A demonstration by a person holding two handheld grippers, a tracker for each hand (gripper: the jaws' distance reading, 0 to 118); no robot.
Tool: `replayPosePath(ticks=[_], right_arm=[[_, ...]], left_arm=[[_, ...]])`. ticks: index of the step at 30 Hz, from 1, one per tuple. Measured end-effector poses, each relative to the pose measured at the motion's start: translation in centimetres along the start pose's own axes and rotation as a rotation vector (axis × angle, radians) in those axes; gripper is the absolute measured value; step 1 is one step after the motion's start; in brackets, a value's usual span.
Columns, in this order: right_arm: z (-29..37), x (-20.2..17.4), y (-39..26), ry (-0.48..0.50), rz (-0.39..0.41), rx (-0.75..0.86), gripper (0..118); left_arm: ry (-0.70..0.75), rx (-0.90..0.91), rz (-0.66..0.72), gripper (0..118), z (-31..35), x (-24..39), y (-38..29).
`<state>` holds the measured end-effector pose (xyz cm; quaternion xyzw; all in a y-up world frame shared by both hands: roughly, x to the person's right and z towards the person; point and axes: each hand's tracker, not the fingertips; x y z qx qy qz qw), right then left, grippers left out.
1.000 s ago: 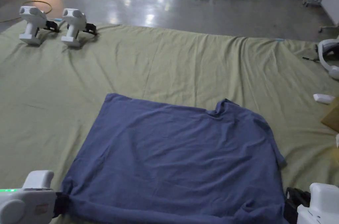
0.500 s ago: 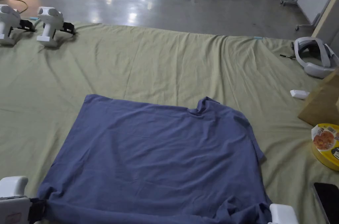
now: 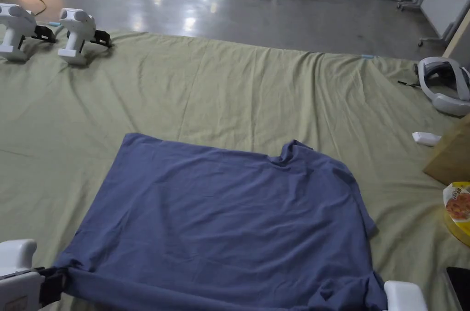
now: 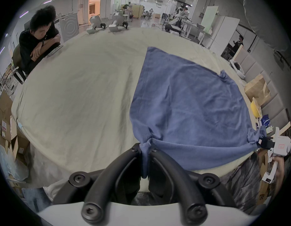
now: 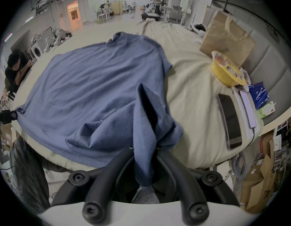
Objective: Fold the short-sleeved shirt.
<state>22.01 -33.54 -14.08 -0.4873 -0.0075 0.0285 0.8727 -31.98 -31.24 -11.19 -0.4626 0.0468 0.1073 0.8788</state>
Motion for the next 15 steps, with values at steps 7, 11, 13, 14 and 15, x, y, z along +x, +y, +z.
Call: replayPosePath(ticks=[7,11,13,14,15], right_arm=[[0.7,0.5,4.2,-0.001,-0.016,0.106,13],[-0.1,0.5,7.7,0.004,-0.031,0.163,13],[-1.3,0.4,9.8,0.002,-0.034,0.17,13],[-1.8,0.3,10.6,0.002,-0.037,0.176,13],[-2.6,0.3,11.7,0.005,-0.04,0.178,13]], left_arm=[[-0.018,0.075,0.001,10,-0.3,0.7,4.4],[-0.016,0.107,-0.002,10,-1.7,1.2,7.6],[-0.015,0.115,0.002,10,-3.1,1.4,9.5],[-0.014,0.114,0.005,10,-3.7,1.4,10.3],[-0.008,0.115,0.009,10,-4.5,1.5,11.2]])
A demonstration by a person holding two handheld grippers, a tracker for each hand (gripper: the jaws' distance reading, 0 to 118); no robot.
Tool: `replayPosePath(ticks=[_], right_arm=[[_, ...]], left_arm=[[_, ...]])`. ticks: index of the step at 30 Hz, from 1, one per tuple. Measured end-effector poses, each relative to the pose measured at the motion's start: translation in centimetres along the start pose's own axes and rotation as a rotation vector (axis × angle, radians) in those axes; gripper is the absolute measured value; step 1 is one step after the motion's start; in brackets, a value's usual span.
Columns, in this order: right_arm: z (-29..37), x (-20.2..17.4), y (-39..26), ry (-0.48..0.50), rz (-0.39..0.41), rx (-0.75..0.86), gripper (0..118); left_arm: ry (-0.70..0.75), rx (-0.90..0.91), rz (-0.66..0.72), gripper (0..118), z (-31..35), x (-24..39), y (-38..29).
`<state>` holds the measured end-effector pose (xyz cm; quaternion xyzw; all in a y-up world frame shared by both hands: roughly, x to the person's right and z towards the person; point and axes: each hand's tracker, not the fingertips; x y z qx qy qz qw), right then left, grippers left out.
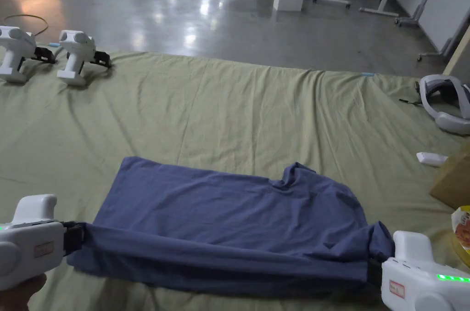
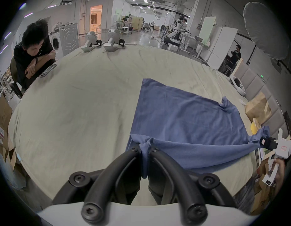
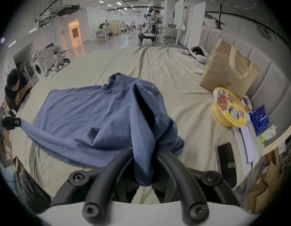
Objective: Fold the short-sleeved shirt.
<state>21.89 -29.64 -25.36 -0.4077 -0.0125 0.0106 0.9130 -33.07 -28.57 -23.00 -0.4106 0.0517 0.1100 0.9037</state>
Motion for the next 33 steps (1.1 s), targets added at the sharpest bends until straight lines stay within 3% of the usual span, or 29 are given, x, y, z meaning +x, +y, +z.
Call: replayPosePath(ticks=[6,12,14,15,17,18,19,20,30,33], right_arm=[[-6.0,-0.6,3.5,0.004,0.008,0.003,13],[-11.2,-1.3,3.7,-0.02,0.027,-0.112,14],[-11.7,-1.3,3.3,-0.018,0.029,-0.12,22],[-11.6,-1.4,3.1,-0.026,0.03,-0.118,31],[-10.8,-1.5,3.0,-0.053,0.035,-0.081,61],[-9.9,-1.4,2.9,-0.052,0.031,-0.047,73],[-9.0,-1.3,2.9,-0.041,0.023,-0.006,81],[-8.2,-1.2,2.9,-0.029,0.01,0.026,83],[2.0,-4.0,1.5,-0.04,-0.066,0.455,82],[4.6,-5.4,0.5,-0.025,-0.04,0.573,70]], left_arm=[[0.033,-0.033,0.002,10,-5.3,0.5,2.1],[0.05,-0.113,0.005,10,-9.0,0.6,2.3],[0.058,-0.121,-0.006,10,-9.7,0.7,2.2],[0.058,-0.126,-0.007,11,-9.9,0.7,2.2],[0.06,-0.126,-0.009,28,-9.5,0.9,2.2],[0.063,-0.109,-0.013,45,-9.1,1.1,2.1],[0.059,-0.092,-0.009,71,-8.7,1.1,2.1],[0.037,-0.074,0.006,75,-8.1,1.1,2.1],[-0.085,0.291,-0.019,72,0.4,3.4,0.2],[-0.043,0.41,-0.066,59,3.2,5.1,-1.0]])
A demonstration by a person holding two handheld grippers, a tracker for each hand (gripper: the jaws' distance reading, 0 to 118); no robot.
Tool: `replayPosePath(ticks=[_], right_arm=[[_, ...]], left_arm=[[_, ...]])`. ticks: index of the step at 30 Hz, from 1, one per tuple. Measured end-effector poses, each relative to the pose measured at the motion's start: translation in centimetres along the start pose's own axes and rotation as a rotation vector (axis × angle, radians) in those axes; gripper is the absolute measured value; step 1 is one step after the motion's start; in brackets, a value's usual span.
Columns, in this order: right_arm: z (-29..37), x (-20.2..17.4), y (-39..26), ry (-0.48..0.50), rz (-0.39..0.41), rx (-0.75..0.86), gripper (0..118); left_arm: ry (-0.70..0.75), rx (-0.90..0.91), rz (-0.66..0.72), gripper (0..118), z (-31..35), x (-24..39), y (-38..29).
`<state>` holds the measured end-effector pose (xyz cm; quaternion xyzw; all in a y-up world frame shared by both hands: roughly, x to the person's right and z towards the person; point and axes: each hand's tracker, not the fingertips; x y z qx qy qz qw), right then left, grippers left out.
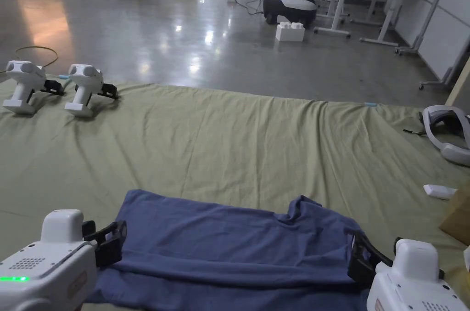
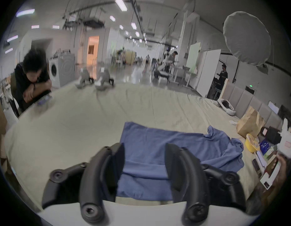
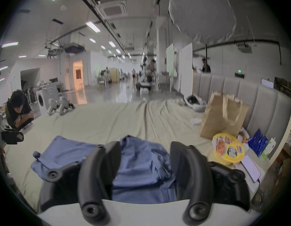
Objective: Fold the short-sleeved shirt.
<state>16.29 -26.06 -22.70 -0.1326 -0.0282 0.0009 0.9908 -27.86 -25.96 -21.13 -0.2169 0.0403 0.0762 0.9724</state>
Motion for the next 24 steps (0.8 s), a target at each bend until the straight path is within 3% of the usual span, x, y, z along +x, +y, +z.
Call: replayPosePath(ticks=[2,4,7,11,17,24], right_arm=[[1.5,-0.9,0.0,-0.015,0.028,0.064,44],[2.9,-1.9,0.1,-0.064,0.051,0.123,25],[4.2,-2.3,0.2,-0.037,0.033,0.165,14],[5.3,-3.0,0.5,-0.071,0.066,0.193,12],[6.4,-3.0,0.4,-0.044,0.08,0.251,8],[6.1,-2.4,-0.4,-0.019,0.062,0.189,8]], left_arm=[[0.048,0.043,-0.035,23,1.4,1.0,0.1],[0.051,0.094,-0.044,20,2.3,1.1,-0.3],[0.066,0.178,-0.081,9,4.2,1.7,-0.4],[0.053,0.206,-0.08,4,5.2,0.9,-0.9],[0.072,0.149,-0.114,2,4.8,-0.9,-2.5],[0.047,-0.205,-0.021,2,-1.6,-5.9,-4.5]])
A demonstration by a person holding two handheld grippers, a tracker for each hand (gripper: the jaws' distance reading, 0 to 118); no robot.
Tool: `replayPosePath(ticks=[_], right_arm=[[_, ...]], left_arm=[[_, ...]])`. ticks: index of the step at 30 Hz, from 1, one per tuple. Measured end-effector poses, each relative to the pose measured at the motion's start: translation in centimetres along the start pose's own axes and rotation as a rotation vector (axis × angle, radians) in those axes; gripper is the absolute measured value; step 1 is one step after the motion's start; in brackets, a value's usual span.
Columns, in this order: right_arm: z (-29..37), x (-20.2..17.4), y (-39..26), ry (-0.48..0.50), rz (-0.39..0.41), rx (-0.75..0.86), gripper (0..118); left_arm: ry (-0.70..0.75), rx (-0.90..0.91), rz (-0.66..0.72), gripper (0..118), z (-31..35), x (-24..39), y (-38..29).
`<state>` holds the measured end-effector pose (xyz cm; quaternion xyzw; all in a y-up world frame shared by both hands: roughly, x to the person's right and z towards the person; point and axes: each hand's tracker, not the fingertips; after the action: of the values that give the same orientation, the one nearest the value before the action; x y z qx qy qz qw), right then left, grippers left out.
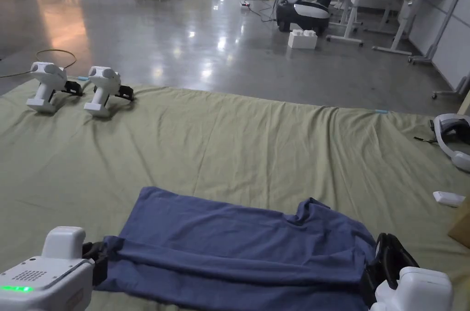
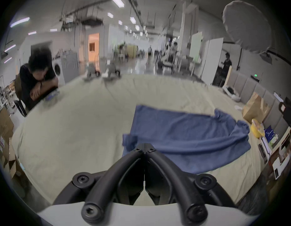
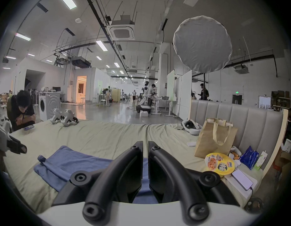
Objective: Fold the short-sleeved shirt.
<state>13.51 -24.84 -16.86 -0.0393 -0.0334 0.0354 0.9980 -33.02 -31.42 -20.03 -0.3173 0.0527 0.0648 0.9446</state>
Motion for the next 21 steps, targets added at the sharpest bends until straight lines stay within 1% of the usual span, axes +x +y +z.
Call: replayPosePath(ticks=[3,4,6,7,10,12,15,16,18,20,21], right_arm=[[-0.3,0.2,-0.6,-0.001,-0.001,-0.039,8],[-0.4,0.3,-0.8,-0.001,-0.003,-0.048,8],[-0.6,0.4,-1.3,-0.012,0.015,-0.069,8],[-0.7,0.5,-1.6,-0.02,0.036,-0.08,8],[-0.8,0.7,-2.0,-0.02,0.058,-0.109,8],[-0.9,0.9,-2.5,-0.025,0.07,-0.127,8],[-1.1,1.3,-3.1,-0.03,0.07,-0.164,8],[-1.2,1.4,-3.4,-0.031,0.064,-0.179,8],[-1.4,1.9,-4.0,-0.042,0.055,-0.204,8],[-1.7,2.4,-4.5,-0.051,0.041,-0.237,9],[-1.9,2.7,-4.7,-0.054,0.028,-0.263,10]], left_arm=[[0.01,-0.166,0.017,3,-3.7,-1.7,-0.1],[0.015,-0.204,0.022,17,-3.3,-0.5,0.2],[0.025,-0.273,0.032,66,-4.6,-0.7,0.3],[0.007,-0.267,0.032,75,-5.2,-0.9,0.3],[0.054,-0.317,-0.003,76,-5.3,0.4,0.7],[0.044,-0.359,-0.015,77,-6.0,0.6,1.0],[0.075,-0.511,-0.016,76,-7.5,1.4,0.6],[0.074,-0.532,-0.022,76,-7.8,1.3,0.4],[0.092,-0.485,-0.028,75,-7.1,2.3,0.7],[0.1,-0.497,-0.038,64,-7.2,2.6,0.9],[0.091,-0.49,-0.056,55,-7.0,2.9,0.9]])
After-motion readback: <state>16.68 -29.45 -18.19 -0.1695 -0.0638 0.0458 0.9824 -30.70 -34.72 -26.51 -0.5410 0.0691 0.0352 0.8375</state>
